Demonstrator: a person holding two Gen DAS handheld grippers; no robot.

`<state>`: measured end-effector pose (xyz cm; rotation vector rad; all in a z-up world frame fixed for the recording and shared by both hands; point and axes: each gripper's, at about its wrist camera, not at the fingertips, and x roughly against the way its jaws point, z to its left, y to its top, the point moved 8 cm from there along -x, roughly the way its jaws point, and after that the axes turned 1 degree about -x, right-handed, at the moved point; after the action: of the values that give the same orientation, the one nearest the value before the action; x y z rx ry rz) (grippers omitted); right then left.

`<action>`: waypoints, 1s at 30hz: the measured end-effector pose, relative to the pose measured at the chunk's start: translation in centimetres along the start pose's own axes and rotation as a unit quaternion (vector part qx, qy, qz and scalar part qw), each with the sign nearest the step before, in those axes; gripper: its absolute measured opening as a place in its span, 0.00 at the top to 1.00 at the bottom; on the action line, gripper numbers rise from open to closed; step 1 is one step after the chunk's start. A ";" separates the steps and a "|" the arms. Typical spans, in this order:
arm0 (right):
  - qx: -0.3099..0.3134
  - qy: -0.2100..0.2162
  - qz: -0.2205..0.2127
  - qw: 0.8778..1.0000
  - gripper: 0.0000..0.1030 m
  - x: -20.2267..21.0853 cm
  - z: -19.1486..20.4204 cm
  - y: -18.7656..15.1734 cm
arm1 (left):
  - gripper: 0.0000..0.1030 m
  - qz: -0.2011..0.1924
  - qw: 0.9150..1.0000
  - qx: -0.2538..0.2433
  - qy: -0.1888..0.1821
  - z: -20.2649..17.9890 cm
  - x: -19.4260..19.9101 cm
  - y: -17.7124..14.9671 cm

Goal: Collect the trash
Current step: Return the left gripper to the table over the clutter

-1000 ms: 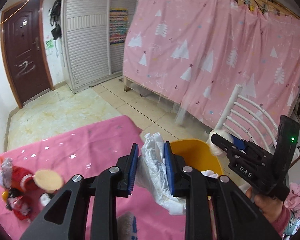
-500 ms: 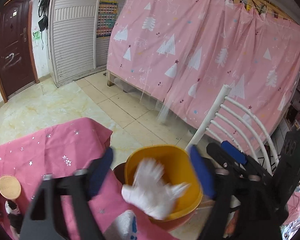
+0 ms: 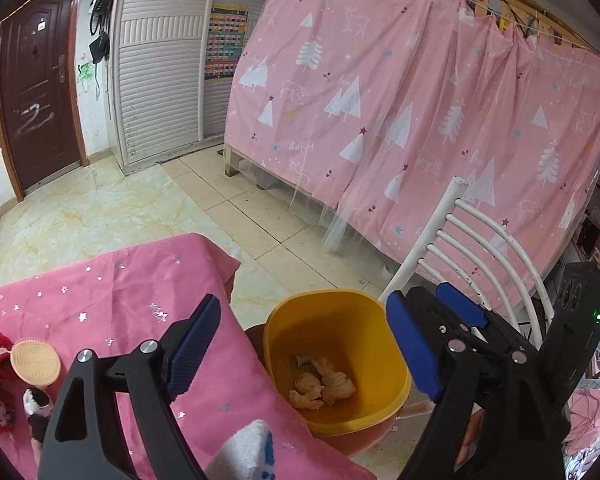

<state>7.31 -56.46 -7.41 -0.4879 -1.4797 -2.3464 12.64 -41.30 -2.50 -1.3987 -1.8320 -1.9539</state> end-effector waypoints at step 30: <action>0.103 0.098 0.079 0.987 0.25 -3.3 17.1 -5.1 | 0.21 -0.039 0.987 0.050 0.145 20.6 11.5 -0.7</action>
<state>9.88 -38.57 -6.09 -0.3001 -1.5099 -2.0306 16.49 -18.32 1.40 -0.9674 -1.8411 -1.9496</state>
